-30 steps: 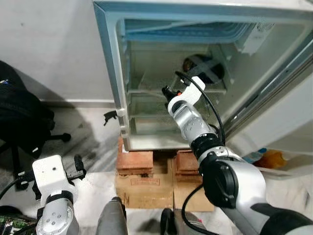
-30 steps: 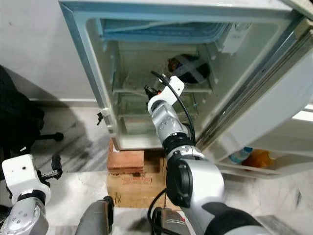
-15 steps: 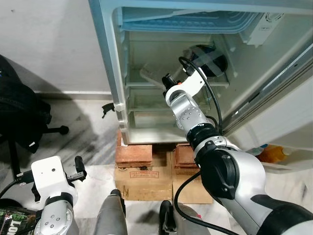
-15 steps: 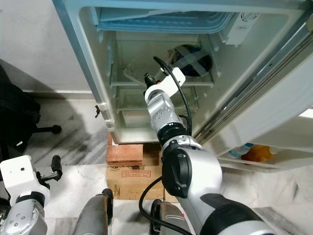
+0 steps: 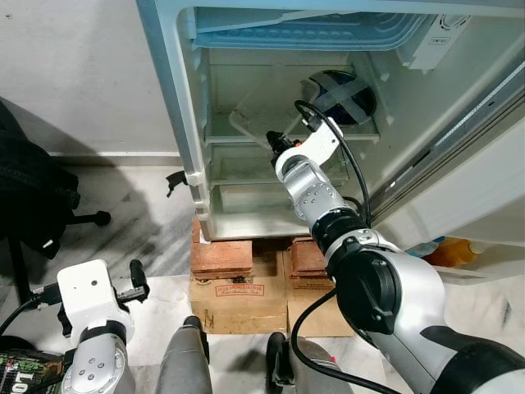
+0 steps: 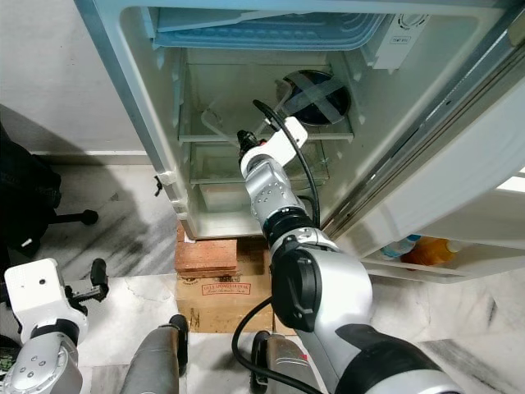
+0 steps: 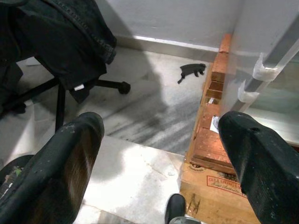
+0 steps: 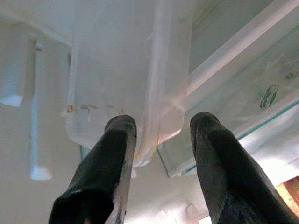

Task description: Restocking fridge

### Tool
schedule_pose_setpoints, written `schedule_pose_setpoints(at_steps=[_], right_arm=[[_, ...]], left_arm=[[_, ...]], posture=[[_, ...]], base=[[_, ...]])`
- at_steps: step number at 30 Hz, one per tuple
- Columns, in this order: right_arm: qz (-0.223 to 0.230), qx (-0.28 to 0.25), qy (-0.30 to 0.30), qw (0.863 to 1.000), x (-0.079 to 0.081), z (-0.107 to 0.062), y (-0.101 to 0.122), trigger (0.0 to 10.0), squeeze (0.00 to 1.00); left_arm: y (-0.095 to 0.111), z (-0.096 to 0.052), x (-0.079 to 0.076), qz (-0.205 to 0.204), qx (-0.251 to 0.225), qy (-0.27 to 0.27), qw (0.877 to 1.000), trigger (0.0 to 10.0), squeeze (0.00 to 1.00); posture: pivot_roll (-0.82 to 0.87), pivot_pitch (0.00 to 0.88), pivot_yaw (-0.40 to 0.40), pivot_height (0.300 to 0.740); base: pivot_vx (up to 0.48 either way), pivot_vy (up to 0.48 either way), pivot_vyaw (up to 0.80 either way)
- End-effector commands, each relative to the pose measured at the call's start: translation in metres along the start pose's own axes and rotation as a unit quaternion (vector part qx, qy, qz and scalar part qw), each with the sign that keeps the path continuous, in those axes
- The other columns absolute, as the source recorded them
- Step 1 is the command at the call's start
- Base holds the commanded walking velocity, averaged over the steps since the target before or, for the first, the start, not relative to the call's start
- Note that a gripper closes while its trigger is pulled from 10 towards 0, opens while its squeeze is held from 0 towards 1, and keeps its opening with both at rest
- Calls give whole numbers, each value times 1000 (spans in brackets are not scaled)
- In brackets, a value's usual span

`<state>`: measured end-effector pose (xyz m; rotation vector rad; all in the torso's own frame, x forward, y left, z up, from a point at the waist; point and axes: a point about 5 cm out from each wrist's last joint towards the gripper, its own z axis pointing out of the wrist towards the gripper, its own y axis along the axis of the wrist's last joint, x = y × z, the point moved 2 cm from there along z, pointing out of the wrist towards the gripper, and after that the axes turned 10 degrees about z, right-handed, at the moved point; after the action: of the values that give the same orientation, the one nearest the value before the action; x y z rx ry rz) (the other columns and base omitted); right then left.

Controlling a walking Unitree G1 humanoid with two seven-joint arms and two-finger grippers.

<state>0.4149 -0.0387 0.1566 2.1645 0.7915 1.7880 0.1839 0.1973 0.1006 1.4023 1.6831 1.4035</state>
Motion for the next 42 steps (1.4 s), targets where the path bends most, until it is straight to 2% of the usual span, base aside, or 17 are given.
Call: schedule_pose_setpoints(at_steps=[1,14,23,25,34,41,42], right_arm=[[-11,13,8,1000,9,-1,-12,10000,1000],[-36,2,40,999,21,0,-4,10000,1000],[-87,-11,87,992,32,0,8,10000,1000],[-117,-19,103,988,29,0,16,10000,1000],[-156,-34,105,982,12,0,32,10000,1000],[-215,-48,103,970,-6,-2,42,10000,1000],[-238,-53,101,965,-10,-3,44,10000,1000]], left_arm=[[-3,-3,0,-10,12,7,1000,10000,0],[2,2,-3,-17,1,5,1000,10000,0],[4,7,-5,-21,-4,6,1000,10000,0],[5,10,-7,-24,-8,4,1000,10000,0],[8,18,-11,-25,-16,-3,1000,10000,0],[15,26,-19,-23,-41,-26,999,10000,0],[16,27,-20,-26,-43,-29,998,10000,0]], posture=[[289,288,-87,740],[290,273,-94,740],[280,259,-100,740],[270,246,-101,740],[247,215,-94,740],[225,186,-92,740],[223,184,-92,740]], base=[[0,0,0],[0,0,0],[0,0,0],[0,0,0],[0,0,0],[0,0,0],[0,0,0]])
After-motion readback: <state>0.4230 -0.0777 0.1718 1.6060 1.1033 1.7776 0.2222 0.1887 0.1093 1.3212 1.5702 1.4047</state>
